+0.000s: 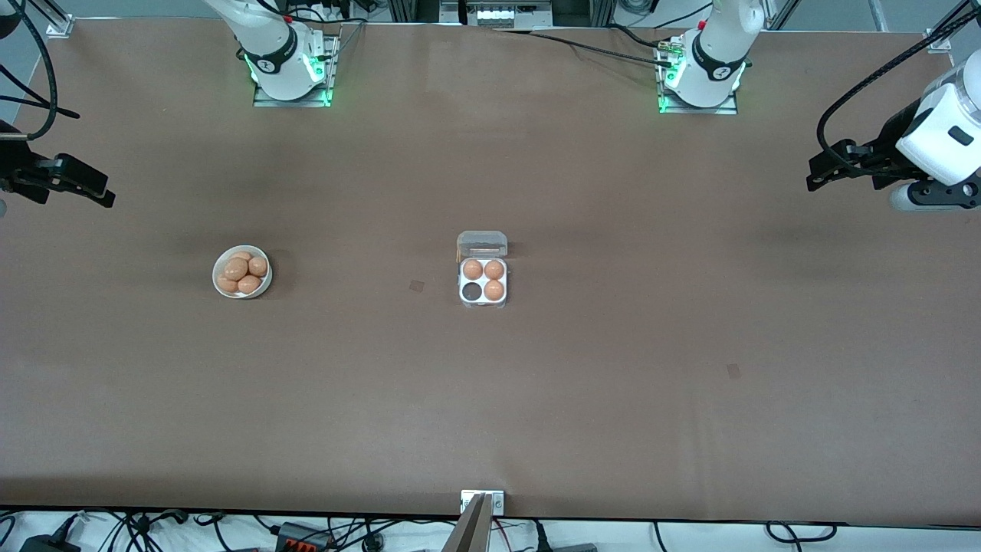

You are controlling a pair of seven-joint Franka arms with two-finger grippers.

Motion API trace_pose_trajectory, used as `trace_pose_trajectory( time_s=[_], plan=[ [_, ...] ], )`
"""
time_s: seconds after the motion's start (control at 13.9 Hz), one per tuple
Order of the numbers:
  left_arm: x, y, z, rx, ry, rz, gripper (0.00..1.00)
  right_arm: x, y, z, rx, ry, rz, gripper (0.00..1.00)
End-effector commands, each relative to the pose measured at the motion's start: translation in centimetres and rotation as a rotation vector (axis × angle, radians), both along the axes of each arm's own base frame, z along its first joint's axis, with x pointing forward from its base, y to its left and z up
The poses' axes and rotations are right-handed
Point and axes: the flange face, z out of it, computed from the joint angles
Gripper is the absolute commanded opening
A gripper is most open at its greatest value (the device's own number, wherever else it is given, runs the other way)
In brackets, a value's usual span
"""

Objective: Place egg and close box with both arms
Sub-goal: 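Move the right gripper over the white bowl of brown eggs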

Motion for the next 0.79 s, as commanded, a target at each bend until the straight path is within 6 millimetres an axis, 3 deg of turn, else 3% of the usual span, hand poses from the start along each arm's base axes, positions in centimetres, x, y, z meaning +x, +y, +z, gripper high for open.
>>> trace_pose_trajectory(
  time_s=[0.0,0.22,0.43,0.57,0.72],
  plan=[
    [-0.5,0.5,0.4,0.027,-0.001,-0.017,1.0,-1.1,-0.2,0.3,-0.011,0.002,0.002,1.0],
    [-0.5,0.5,0.4,0.027,-0.001,-0.017,1.0,-1.0,-0.1,0.3,-0.011,0.001,0.006,1.0],
    [-0.5,0.5,0.4,0.025,-0.001,-0.017,1.0,-0.3,-0.1,-1.2,-0.012,0.022,0.008,1.0],
    [-0.5,0.5,0.4,0.025,-0.001,-0.017,1.0,0.9,0.0,-4.1,-0.011,0.073,0.01,1.0],
    [-0.5,0.5,0.4,0.027,-0.001,-0.017,1.0,2.6,0.0,-8.3,-0.013,0.131,0.013,1.0]
  ],
)
